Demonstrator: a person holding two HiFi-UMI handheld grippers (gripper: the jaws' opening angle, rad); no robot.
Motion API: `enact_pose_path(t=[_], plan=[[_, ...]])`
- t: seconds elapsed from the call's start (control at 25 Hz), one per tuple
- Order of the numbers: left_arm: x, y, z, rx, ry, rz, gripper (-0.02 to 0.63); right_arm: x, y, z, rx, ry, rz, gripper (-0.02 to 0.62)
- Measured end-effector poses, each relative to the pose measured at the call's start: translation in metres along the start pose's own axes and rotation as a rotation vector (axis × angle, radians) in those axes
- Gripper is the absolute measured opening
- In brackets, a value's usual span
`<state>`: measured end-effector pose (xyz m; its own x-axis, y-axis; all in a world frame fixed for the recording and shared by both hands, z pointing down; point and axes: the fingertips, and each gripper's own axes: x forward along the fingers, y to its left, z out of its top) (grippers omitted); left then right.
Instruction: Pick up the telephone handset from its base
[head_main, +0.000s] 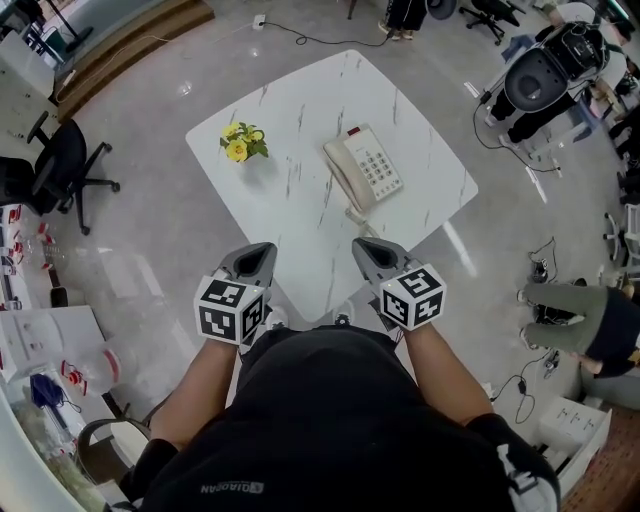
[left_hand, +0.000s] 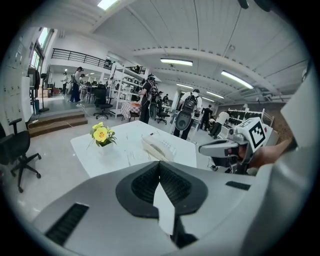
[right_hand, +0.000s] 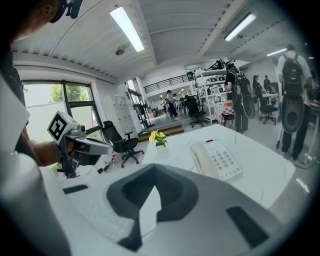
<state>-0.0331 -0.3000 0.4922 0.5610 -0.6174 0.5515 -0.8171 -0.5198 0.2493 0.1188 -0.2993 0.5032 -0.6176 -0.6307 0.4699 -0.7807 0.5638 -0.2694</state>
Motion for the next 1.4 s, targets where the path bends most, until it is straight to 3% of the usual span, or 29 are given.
enact_pose_path(t=[0.56,0.8,1.4], plan=[[-0.002,0.001,0.003,0.008,0.000,0.002,0.002,0.001,0.003,0.004,-0.056,-0.006,-0.015,0.002],[-0.001,0.000,0.000,0.028,0.010,0.003,0.002,0.003,0.004,0.005,-0.113,-0.003,-0.041,0.052],[-0.002,-0.003,0.001,0.038,0.011,-0.018,0.002,0.002,0.006,0.013,-0.143,-0.012,-0.055,0.166]])
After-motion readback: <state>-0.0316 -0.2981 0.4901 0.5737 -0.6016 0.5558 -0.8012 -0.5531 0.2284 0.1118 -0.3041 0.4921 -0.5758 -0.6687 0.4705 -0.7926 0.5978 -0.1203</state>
